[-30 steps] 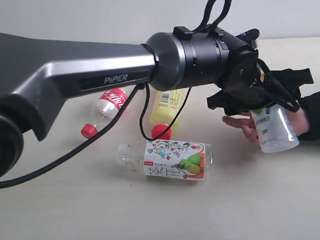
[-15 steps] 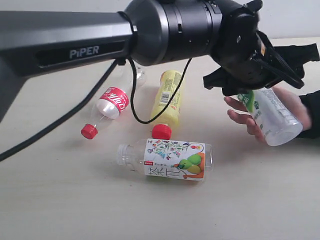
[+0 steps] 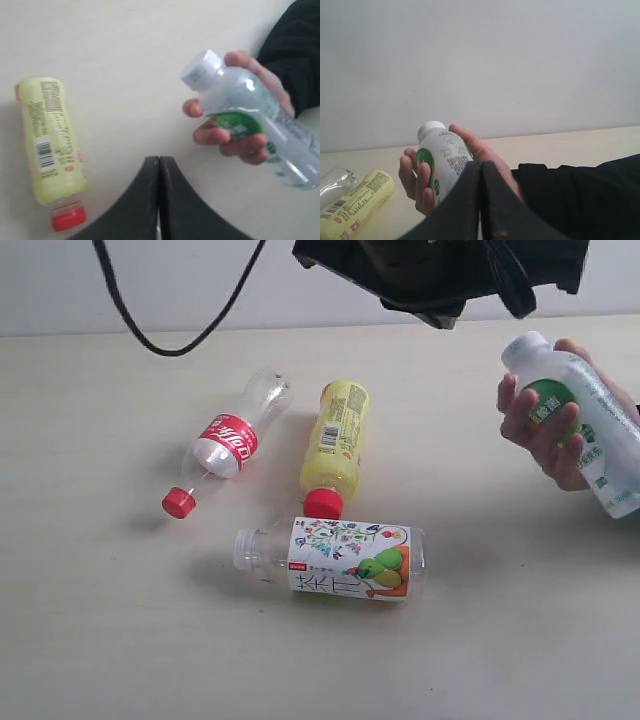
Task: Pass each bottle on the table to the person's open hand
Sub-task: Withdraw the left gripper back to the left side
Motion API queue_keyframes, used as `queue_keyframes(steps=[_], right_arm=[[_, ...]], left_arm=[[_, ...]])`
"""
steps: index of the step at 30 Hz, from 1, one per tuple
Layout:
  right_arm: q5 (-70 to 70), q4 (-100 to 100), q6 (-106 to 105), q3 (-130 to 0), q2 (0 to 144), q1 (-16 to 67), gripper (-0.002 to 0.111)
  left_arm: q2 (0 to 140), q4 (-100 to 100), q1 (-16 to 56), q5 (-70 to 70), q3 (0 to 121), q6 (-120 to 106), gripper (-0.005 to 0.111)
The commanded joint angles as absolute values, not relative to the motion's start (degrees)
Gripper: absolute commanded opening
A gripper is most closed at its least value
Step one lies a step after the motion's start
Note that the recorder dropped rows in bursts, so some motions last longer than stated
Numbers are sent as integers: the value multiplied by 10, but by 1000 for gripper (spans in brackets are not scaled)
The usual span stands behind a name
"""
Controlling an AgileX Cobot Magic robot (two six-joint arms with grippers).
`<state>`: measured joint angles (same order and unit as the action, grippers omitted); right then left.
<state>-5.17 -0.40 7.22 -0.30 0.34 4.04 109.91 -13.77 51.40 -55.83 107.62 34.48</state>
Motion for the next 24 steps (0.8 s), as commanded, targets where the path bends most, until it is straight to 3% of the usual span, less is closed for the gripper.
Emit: queue_keyframes(steps=[1,8,15,19,24], right_arm=[[-50,-4,72,0,0,37,0],[-50,-4,72,0,0,37,0],[-50,-4,72,0,0,37,0],[-50,-4,72,0,0,37,0],[-50,-4,72,0,0,37,0]], left_arm=[[1028,-245,558,-545,972,385,0],[802,-475,637,-363,638,587,0],[573,-785,657,-371,380,800,0],[488,-843,657,-331,297,780,0],[457,-922,657,-346,285,780,0]])
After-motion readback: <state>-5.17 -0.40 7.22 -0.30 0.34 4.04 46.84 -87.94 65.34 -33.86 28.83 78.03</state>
